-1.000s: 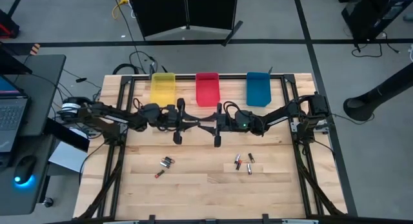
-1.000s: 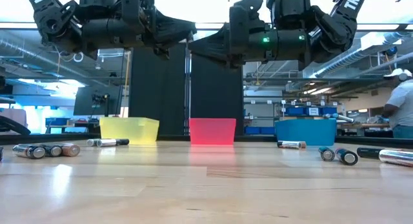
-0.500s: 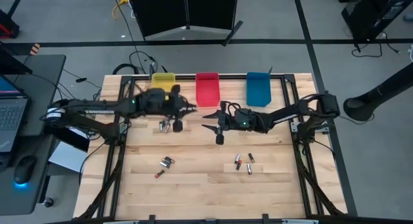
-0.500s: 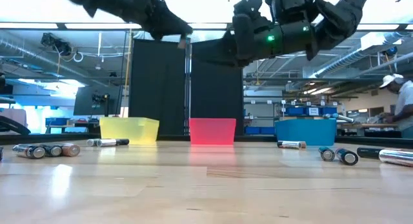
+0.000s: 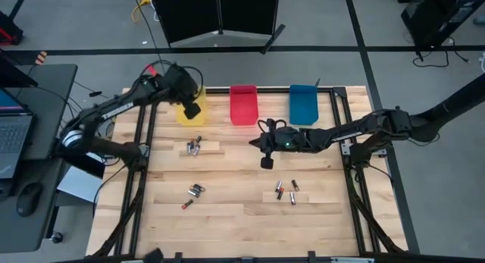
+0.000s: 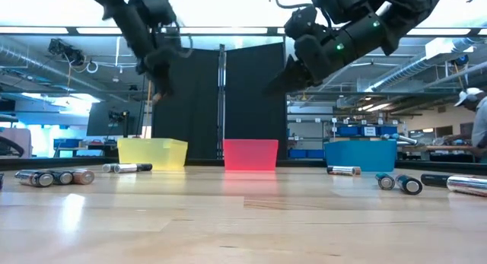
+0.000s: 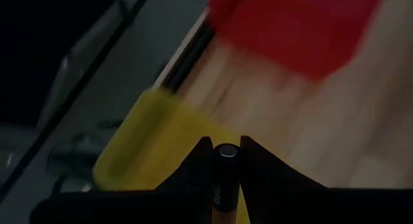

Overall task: Sort batteries
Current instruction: Put the brown battery into the yellow bin

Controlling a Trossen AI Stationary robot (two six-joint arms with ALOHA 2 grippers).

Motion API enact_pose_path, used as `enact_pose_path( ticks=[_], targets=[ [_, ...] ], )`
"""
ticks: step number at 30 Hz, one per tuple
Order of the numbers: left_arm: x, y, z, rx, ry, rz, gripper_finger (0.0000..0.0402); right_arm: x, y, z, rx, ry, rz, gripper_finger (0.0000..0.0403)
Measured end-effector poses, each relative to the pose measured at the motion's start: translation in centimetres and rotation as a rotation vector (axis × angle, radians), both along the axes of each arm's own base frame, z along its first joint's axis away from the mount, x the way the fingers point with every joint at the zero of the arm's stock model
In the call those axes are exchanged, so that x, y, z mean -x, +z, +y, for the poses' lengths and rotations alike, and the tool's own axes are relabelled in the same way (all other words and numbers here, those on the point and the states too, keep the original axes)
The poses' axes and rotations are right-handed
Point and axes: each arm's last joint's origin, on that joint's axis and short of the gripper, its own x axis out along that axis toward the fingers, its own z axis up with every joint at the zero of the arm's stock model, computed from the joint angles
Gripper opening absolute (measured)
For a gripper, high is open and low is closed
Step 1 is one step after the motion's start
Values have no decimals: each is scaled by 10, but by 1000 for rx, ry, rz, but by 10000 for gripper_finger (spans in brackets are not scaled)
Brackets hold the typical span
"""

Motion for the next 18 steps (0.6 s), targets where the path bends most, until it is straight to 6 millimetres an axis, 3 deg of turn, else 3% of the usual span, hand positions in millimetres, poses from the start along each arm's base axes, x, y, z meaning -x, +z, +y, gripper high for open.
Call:
enact_pose_path(
  ticks=[7,18],
  targets=[
    [5,-40,51,41,-48,218,54,2,-5,0,7,5,59,10],
    [-29,-74,103,60,-307,436,54,4,-7,0,25,20,91,8]
  ],
)
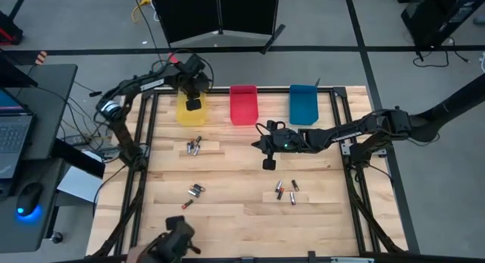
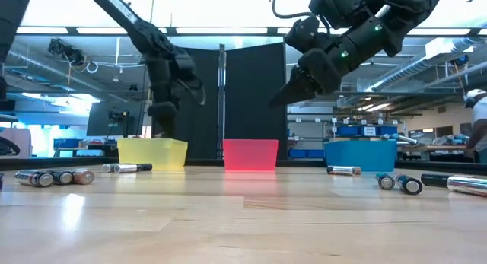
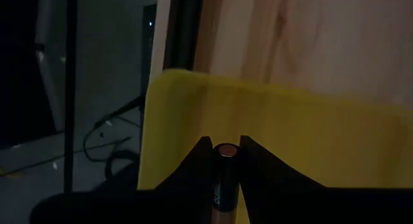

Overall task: Sort batteries
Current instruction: Put the brown battery into the yellow bin, then put the silver battery into the red bin

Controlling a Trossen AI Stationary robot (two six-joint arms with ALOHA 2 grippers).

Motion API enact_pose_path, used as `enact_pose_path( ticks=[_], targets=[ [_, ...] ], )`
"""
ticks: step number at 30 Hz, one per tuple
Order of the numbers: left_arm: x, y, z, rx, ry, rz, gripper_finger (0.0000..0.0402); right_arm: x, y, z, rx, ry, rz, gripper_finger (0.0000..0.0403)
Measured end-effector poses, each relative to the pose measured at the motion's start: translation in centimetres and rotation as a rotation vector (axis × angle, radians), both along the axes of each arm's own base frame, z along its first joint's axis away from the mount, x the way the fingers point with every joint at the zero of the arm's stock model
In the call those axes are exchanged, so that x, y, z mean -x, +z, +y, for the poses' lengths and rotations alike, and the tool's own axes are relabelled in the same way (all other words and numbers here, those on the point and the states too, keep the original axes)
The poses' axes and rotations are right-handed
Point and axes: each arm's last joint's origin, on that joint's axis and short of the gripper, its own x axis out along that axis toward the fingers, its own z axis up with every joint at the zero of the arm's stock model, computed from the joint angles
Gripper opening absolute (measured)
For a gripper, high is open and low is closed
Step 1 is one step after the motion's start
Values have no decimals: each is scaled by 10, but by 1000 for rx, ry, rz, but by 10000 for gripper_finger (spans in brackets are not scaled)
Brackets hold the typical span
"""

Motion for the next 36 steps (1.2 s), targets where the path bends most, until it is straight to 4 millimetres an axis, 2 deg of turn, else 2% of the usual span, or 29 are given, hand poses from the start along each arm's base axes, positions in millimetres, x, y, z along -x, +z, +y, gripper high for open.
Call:
enact_pose_path(
  ticks=[6,10,17,25,32,36],
  targets=[
    [1,-34,14,85,-43,161,54,0,-1,0,-5,-2,6,13],
    [0,-50,17,118,-63,196,54,0,0,0,-2,0,5,9],
    [-5,-62,23,113,-91,170,54,0,0,0,-8,-4,3,12],
    [-5,-62,24,104,-73,175,56,0,0,0,-8,-4,3,14],
    [-5,-62,25,79,-19,189,158,0,0,0,-8,-3,3,15],
    [-4,-59,24,70,28,189,175,0,0,0,-8,-3,3,20]
  ],
)
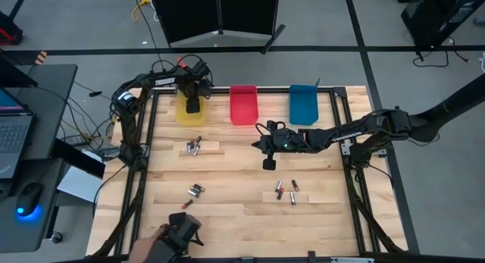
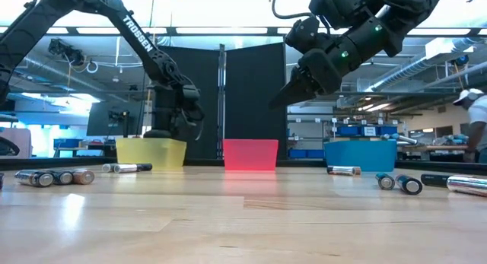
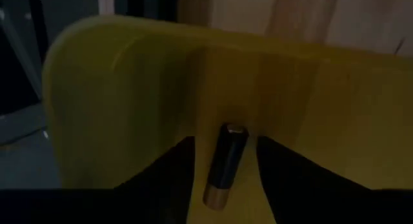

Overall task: Sort batteries
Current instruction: Put the silver battery into the red bin

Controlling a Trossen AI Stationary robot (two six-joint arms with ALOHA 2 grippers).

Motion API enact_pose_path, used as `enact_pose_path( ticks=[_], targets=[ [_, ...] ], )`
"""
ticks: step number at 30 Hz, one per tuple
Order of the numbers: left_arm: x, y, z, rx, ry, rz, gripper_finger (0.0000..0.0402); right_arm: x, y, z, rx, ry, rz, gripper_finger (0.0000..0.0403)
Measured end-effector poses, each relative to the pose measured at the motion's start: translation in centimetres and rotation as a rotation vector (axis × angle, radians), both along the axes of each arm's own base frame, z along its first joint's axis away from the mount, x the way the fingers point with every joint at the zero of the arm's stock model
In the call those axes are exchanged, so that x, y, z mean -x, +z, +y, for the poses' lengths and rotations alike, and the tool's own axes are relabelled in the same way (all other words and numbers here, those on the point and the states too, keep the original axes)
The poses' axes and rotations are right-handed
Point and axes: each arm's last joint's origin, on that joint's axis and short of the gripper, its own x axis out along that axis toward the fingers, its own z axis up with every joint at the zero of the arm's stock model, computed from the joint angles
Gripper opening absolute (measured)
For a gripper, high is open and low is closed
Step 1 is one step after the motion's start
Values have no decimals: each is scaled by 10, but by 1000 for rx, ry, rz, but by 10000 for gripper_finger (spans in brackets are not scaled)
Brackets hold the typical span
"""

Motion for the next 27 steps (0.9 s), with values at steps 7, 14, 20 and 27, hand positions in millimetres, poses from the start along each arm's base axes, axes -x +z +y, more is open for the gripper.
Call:
enact_pose_path(
  ticks=[7,14,20,27],
  targets=[
    [6,33,-7,-60,39,-54,162,0,0,0,2,1,1,19],
    [10,81,-33,-84,158,-213,151,0,0,0,3,2,1,17],
    [6,98,-80,-37,268,-379,87,0,0,0,-12,-7,-3,16],
    [12,81,-158,-28,360,-427,8,0,0,0,-34,-21,-8,17]
  ],
)
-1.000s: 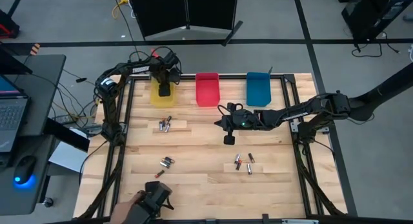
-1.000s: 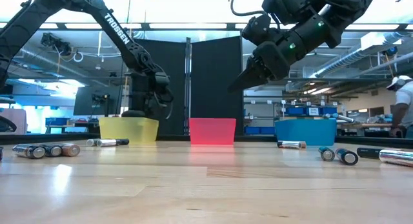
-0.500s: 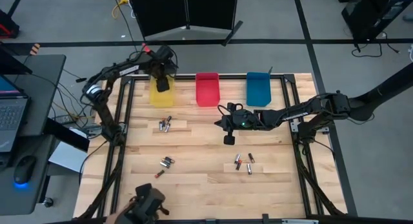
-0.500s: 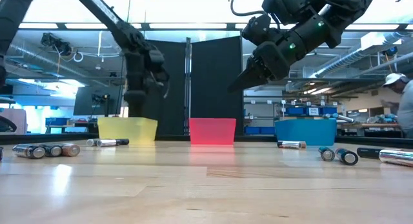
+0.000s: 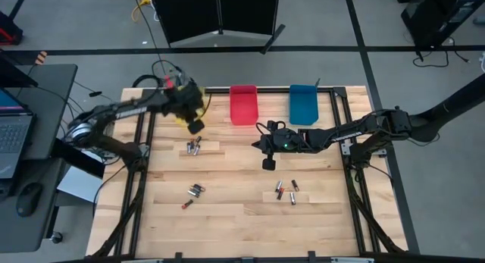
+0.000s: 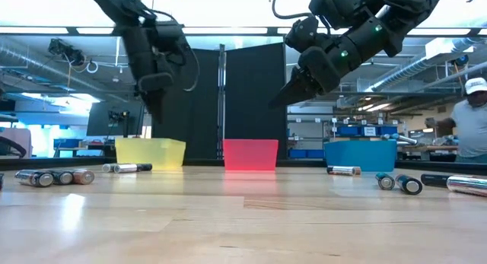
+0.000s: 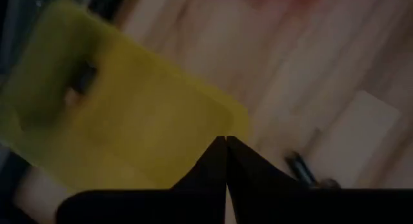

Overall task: Sort batteries
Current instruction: Put the silver battery into the red bin

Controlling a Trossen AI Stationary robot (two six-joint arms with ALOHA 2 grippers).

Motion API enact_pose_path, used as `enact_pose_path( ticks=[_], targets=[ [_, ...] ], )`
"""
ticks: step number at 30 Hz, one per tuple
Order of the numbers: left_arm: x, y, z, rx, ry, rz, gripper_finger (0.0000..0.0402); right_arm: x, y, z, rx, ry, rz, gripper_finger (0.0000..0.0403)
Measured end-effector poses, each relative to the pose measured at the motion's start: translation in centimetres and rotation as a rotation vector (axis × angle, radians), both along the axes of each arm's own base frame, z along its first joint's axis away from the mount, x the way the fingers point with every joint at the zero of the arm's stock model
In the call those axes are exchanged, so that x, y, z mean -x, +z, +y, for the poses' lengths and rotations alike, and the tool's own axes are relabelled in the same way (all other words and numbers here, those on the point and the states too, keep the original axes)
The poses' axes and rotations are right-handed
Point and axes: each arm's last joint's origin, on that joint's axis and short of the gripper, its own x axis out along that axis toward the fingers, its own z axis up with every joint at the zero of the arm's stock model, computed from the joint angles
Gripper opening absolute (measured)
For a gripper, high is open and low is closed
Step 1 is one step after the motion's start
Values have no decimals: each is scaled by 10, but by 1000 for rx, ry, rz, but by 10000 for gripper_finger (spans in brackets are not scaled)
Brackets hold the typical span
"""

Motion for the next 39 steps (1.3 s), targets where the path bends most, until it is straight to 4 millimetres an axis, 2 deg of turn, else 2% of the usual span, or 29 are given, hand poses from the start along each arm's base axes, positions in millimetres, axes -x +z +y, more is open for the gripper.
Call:
enact_pose_path(
  ticks=[8,15,25,31,39],
  targets=[
    [11,-14,-78,110,233,-170,9,0,0,0,1,1,0,19],
    [14,-39,-119,119,400,-202,27,0,0,0,3,2,-2,16],
    [27,-67,-134,154,588,-233,118,0,1,0,15,9,-4,18],
    [35,-82,-138,179,629,-224,171,0,1,0,15,9,-5,16],
    [38,-94,-135,113,645,-289,198,-1,1,2,6,12,-13,18]
  ],
)
